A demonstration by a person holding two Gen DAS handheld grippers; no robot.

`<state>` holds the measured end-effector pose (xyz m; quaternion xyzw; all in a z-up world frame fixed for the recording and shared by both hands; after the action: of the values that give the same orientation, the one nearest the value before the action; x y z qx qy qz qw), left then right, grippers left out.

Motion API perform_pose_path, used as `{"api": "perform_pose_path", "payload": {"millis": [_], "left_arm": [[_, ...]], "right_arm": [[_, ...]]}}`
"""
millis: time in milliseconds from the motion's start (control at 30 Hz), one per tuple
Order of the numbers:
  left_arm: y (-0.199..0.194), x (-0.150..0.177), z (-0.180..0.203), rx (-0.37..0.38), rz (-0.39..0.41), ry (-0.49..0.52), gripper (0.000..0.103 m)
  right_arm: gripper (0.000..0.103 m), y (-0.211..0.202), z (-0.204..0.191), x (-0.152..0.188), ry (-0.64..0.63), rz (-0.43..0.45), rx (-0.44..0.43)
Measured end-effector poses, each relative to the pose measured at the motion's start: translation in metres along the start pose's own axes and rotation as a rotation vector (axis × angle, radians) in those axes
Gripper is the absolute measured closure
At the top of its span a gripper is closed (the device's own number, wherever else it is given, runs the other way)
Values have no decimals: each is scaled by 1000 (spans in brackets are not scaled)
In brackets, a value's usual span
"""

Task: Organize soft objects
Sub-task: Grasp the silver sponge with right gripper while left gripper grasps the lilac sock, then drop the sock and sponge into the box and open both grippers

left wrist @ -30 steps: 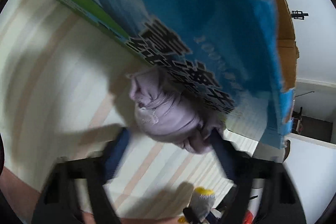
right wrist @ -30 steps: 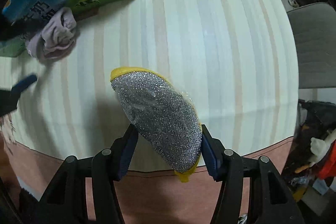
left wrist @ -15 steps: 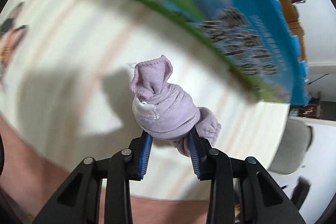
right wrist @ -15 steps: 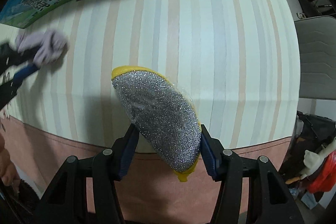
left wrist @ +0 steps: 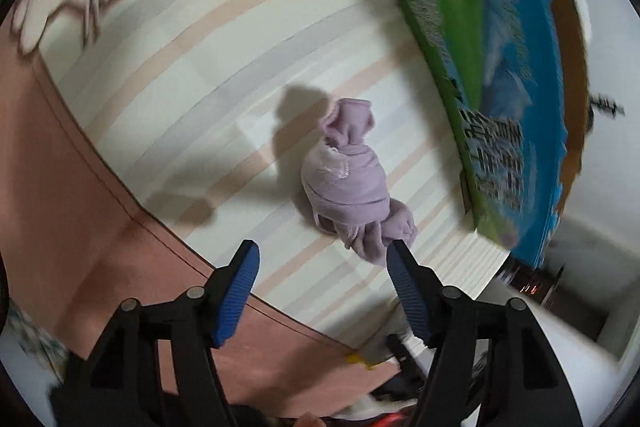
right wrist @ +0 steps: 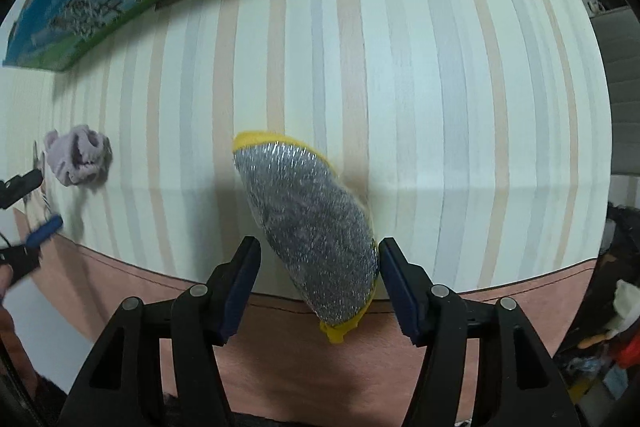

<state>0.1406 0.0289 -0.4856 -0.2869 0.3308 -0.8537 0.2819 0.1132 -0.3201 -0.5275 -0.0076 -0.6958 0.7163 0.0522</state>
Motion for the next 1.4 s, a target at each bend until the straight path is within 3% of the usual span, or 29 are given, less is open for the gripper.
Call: {"api": "perform_pose_path", "payload": {"millis": [133, 267, 333, 367, 500, 600, 700, 833, 900, 1033, 1133, 1267, 1400], "left_arm": [[36, -6, 7, -16, -48, -91, 37], [67, -11, 21, -112, -35, -26, 37], [72, -12, 31, -186, -43, 72, 39], [73, -15, 39, -206, -42, 131, 47], [91, -8, 62, -439, -97, 468, 54], [104, 1, 73, -645, -135, 751, 54], [110, 6, 80, -726, -129, 868, 54], [123, 7, 91, -720, -99, 859, 55], [127, 8, 96, -695, -90, 846, 65], [132, 17, 99, -700, -57, 875, 68], [136, 35, 100, -694, -38, 888, 69], [118, 59, 104, -659, -15, 915, 69], [89, 90, 132, -579, -2, 960, 69]], "right_arm": [[39, -11, -4, -8, 3, -4, -15], [39, -15, -5, -14, -3, -3, -16], [39, -19, -4, -15, -18, -7, -5], [39, -23, -7, -19, -26, -9, 0], [39, -29, -8, -16, -69, -18, 44], [39, -29, -5, -9, -95, -31, 61], [39, -25, -1, -1, -120, -42, 85], [36, -8, -11, -2, -130, -53, 79], [36, 2, -14, -3, -133, -52, 69], [37, 12, -21, -4, -149, -38, 100], [54, 9, -25, -4, -161, -3, 147], [58, 3, -30, 2, -120, -10, 105], [58, -25, -30, 0, -101, 10, 23]]}}
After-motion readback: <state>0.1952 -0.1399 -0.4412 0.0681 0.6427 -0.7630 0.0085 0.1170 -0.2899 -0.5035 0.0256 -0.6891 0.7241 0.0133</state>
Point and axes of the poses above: each gripper's, at about its wrist camera, not at the fingertips, and y roughly the way its jaws point, z to its right, x to its underside, the point moved 9 cm from there along y, roughly the way its jaws point, and after that the axes turned 10 degrees about x, right-handed, at the moved point
